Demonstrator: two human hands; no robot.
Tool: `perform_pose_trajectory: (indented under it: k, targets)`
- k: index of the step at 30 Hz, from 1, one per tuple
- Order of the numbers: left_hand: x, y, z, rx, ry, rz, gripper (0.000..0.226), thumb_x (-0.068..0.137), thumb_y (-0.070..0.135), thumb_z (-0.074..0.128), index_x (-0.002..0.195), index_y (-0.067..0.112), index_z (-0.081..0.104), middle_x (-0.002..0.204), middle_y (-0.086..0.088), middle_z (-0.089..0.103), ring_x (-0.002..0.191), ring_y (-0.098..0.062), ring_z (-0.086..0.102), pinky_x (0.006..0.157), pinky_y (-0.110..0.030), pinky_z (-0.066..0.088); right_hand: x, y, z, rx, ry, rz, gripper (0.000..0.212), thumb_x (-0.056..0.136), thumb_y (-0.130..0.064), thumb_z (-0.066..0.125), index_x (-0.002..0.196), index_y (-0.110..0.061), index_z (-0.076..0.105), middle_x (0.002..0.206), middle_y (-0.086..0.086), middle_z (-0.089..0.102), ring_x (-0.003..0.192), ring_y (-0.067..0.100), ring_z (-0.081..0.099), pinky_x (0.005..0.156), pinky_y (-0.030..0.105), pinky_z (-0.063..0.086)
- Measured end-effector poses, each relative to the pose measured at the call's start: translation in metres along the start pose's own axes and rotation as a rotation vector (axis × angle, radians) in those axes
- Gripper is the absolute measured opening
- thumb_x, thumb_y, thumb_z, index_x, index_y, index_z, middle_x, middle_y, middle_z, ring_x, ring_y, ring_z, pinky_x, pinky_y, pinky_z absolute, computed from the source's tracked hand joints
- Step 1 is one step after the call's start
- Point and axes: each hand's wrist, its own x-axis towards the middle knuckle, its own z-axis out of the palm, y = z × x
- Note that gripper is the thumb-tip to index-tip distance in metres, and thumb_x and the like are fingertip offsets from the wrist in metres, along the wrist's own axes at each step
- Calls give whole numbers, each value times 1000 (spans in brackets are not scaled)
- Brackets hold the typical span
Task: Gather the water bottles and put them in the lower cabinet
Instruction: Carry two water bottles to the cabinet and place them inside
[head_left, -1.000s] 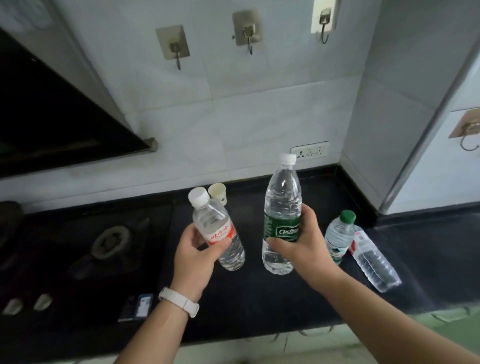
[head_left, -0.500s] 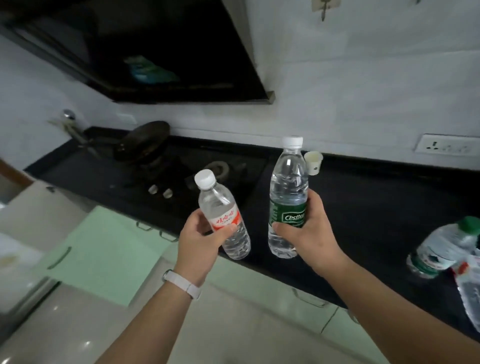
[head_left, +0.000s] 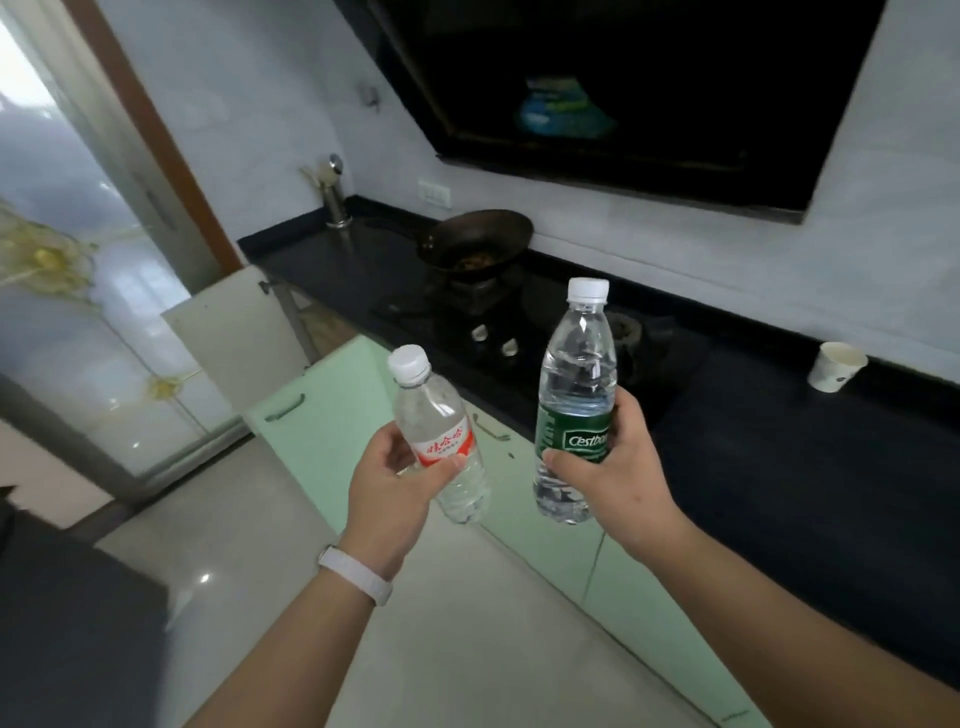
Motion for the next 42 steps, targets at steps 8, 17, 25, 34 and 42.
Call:
perform_pose_trajectory:
  k: [8,17,25,34,42]
  targets:
    - [7,-32,-175,-70,162,-47,56,62,25,89,113,28,67,110,5,76,108,-18,71,99,-48,55,-15,-31,178,-40,-116,-66,78,74,-6,83,135,-32,41,111,-12,63,95,1,64,68,14,51]
    - [5,-56,-288,-165,343,-92,49,76,0,84,116,20,65,109,3,76,99,-10,73,83,-23,56,-16,-43,302,-41,-321,-88,72,74,0,81,125,-35,44,107,-12,64,86,-9,64,67,9,49]
    - [45,-67,-326,-155,461,-124,47,78,0,83,119,15,64,106,2,77,93,-7,74,79,-19,57,29,-34,371,13,-433,-57,72,74,3,79,129,-30,47,105,-11,67,86,-3,66,71,14,54]
    - [157,-64,-350,-100,566,-165,48,76,1,84,118,15,66,102,4,79,92,-11,75,77,-22,57,142,-33,449,60,-552,-5,71,72,-1,80,120,-42,48,106,-12,66,87,-3,66,70,16,53]
    - [262,-52,-360,-102,604,-164,52,75,2,85,121,15,66,106,-1,78,98,-19,75,89,-40,58,251,-48,500,100,-616,-39,74,71,2,79,128,-32,47,109,-9,65,90,-1,66,67,15,53]
